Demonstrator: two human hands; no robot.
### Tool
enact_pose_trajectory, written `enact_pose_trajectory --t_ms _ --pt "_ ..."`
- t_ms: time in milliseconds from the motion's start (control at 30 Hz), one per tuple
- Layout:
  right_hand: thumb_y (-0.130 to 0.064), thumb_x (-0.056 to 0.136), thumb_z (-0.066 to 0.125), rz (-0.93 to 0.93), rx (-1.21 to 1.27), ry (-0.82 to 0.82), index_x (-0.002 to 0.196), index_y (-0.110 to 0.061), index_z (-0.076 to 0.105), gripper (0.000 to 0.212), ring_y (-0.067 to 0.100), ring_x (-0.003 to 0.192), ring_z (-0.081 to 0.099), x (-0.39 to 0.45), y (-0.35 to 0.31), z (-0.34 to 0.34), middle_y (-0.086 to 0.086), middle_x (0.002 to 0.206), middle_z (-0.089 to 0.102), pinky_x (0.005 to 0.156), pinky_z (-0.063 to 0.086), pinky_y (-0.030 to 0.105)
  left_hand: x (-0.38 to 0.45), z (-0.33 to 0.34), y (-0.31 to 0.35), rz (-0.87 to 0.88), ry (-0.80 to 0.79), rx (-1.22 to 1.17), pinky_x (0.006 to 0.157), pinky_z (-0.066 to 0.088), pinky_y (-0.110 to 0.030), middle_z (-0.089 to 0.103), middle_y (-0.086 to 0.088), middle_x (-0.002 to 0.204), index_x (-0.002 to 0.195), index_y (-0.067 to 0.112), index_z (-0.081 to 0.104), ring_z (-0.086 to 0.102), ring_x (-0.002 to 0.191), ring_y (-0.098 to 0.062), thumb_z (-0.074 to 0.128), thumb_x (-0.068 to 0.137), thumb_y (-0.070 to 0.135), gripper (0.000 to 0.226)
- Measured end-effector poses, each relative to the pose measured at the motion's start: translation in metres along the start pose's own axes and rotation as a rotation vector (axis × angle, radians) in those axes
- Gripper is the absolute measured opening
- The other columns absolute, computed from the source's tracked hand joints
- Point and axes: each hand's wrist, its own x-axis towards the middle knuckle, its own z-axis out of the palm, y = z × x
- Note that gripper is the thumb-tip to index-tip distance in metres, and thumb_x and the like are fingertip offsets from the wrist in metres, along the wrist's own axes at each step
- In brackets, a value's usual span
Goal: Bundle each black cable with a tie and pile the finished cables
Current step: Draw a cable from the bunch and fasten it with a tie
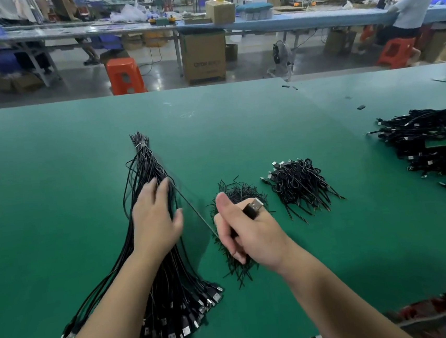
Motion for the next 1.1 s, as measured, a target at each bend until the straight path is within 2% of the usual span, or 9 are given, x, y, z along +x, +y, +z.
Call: enact_pose_trajectory --t_ms 100,200,267,367,600,667,833,933,1100 --pt "-0.064 0.098 0.044 0.015 0.086 -0.076 0.048 -0.021 0.056 0.067 0.014 0.030 0.040 0.001 -0.001 -0.001 0.004 0.040 0.043 0.041 0.033 0.018 0.005 -0.020 0.031 0.378 -0.046 -0.032 0.122 0.021 -0.048 0.048 -0.006 0.151 0.142 0.015 0.053 0.033 0.147 -0.026 0.038 0.098 0.040 0.053" --pt "-0.067 0.084 0.064 -0.024 0.313 -0.020 0.059 -0.018 0.064 0.055 0.014 0.034 0.045 0.006 -0.006 -0.011 0.005 0.046 0.044 0.042 0.039 0.022 0.004 -0.030 0.047 0.300 -0.225 -0.103 0.109 0.040 -0.042 0.071 -0.004 0.114 0.119 0.015 0.062 0.062 0.114 -0.024 0.028 0.107 0.040 0.044" --pt "-0.053 0.083 0.073 -0.085 0.421 0.040 0.076 -0.015 0.072 0.039 0.013 0.044 0.051 0.010 -0.011 -0.023 0.003 0.059 0.054 0.048 0.049 0.027 -0.005 -0.032 0.053 0.172 -0.284 -0.164 0.082 0.052 -0.041 0.068 0.001 0.088 0.111 0.020 0.058 0.065 0.083 -0.022 0.029 0.104 0.046 0.040" --pt "-0.029 0.088 0.070 -0.099 0.531 0.171 0.098 -0.010 0.076 0.022 0.012 0.056 0.056 0.020 -0.016 -0.039 0.003 0.078 0.064 0.057 0.055 0.028 -0.017 -0.031 0.061 0.075 -0.438 -0.187 0.070 0.053 -0.043 0.064 0.001 0.073 0.104 0.022 0.055 0.062 0.068 -0.020 0.030 0.105 0.048 0.036" --pt "-0.030 0.104 0.049 0.099 0.137 0.394 0.086 -0.014 0.067 0.030 0.013 0.063 0.060 0.026 0.005 -0.054 -0.003 0.068 0.060 0.075 0.056 0.033 -0.031 -0.054 0.076 0.138 -1.017 0.237 0.106 0.045 -0.038 0.054 -0.004 0.142 0.146 0.023 0.041 0.055 0.125 -0.023 0.047 0.098 0.059 0.060" --pt "-0.043 0.098 0.049 0.135 0.152 0.318 0.082 -0.014 0.062 0.035 0.020 0.072 0.066 0.025 0.014 -0.045 0.003 0.072 0.064 0.082 0.058 0.038 -0.027 -0.073 0.080 0.203 -0.975 0.126 0.115 0.037 -0.034 0.046 0.005 0.151 0.152 0.031 0.032 0.046 0.135 -0.013 0.056 0.091 0.064 0.074" --pt "-0.063 0.089 0.056 0.248 0.324 0.098 0.071 -0.033 0.069 0.037 0.009 0.043 0.024 0.019 0.026 -0.014 -0.004 0.061 0.029 0.039 0.029 0.021 -0.007 -0.111 0.100 0.098 -0.626 -0.820 0.097 0.048 -0.015 0.071 0.018 0.114 0.122 0.034 0.065 0.063 0.110 0.002 0.052 0.096 0.050 0.033" --pt "-0.044 0.095 0.054 0.257 0.411 0.057 0.073 -0.024 0.070 0.033 0.008 0.047 0.017 0.020 0.029 -0.001 -0.004 0.063 0.028 0.040 0.018 0.019 -0.007 -0.110 0.105 0.080 -0.640 -0.817 0.078 0.046 -0.013 0.067 0.014 0.085 0.117 0.025 0.071 0.056 0.081 -0.003 0.051 0.097 0.050 0.038" --pt "-0.022 0.087 0.048 0.265 0.490 0.023 0.093 -0.010 0.050 0.014 0.008 0.049 0.025 0.017 0.027 0.008 -0.002 0.064 0.040 0.043 0.017 0.020 -0.011 -0.106 0.099 -0.033 -0.702 -0.881 0.104 0.039 -0.061 0.068 -0.031 0.105 0.117 0.022 0.075 0.052 0.095 -0.024 0.048 0.104 0.030 0.031"
